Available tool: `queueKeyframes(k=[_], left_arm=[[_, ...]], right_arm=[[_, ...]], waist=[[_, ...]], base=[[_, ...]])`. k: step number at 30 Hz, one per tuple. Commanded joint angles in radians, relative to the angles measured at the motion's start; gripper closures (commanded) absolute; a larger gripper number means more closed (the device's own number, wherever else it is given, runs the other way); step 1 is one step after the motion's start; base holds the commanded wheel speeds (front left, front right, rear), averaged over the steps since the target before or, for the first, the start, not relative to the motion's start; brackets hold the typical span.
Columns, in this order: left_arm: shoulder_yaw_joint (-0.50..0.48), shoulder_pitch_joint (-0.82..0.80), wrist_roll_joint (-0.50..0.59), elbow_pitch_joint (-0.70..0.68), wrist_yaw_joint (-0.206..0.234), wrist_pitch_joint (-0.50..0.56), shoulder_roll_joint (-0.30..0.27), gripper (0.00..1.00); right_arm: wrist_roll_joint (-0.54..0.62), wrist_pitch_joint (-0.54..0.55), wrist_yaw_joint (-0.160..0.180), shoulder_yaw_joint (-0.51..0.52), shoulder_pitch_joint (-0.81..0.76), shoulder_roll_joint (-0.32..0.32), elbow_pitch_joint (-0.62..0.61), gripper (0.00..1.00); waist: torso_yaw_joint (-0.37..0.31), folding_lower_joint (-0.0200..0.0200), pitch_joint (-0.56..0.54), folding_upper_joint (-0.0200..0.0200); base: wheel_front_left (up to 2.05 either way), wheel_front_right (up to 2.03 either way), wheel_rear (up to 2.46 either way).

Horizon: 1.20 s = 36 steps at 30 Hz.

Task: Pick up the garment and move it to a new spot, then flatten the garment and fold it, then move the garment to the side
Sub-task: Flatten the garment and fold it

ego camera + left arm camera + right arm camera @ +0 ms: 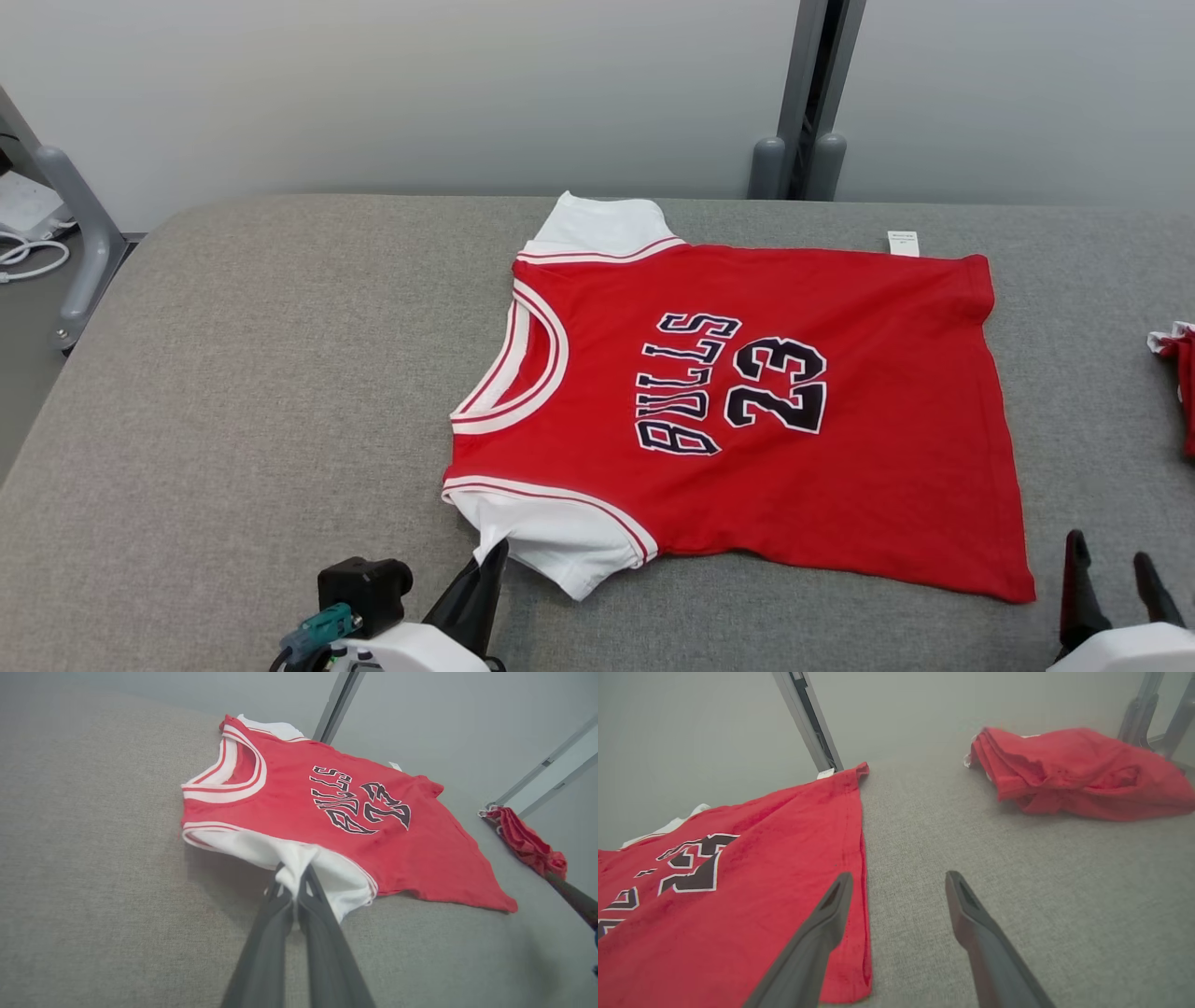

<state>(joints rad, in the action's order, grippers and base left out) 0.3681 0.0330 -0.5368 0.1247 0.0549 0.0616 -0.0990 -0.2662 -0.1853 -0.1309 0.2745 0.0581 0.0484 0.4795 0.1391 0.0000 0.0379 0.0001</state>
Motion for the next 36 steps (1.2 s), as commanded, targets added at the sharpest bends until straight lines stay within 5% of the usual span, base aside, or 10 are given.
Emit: queueKeyframes(k=[1,16,20,28,36], left_arm=[[0.000,0.006,0.001,-0.019,0.008,0.006,-0.009,1.00],[0.023,0.012,-0.001,-0.077,0.012,0.023,-0.012,1.00],[0.027,0.011,-0.002,-0.079,0.011,0.023,-0.016,1.00],[0.013,0.000,-0.063,-0.122,-0.006,0.025,-0.001,1.00],[-0.037,-0.093,-0.177,-0.251,-0.020,0.051,0.020,1.00]], right_arm=[[-0.015,0.002,0.000,-0.011,0.014,0.005,0.030,0.00],[-0.169,0.003,0.000,-0.129,0.066,0.005,0.257,0.00],[-0.218,0.024,0.000,-0.177,0.077,0.003,0.272,1.00],[-0.238,-0.011,0.000,-0.187,0.101,0.006,0.193,1.00],[-0.211,0.078,0.000,-0.170,0.164,0.032,-0.063,1.00]], waist=[[0.001,0.0000,0.000,-0.0001],[0.013,0.0000,0.001,-0.0001],[0.017,0.0000,0.001,-0.0001],[0.013,0.0000,-0.006,-0.0001],[-0.018,0.0000,-0.031,-0.0001]], base=[[0.00,0.00,0.00],[0.00,0.00,0.00],[0.00,0.00,0.00],[0.00,0.00,0.00],[0.00,0.00,0.00]])
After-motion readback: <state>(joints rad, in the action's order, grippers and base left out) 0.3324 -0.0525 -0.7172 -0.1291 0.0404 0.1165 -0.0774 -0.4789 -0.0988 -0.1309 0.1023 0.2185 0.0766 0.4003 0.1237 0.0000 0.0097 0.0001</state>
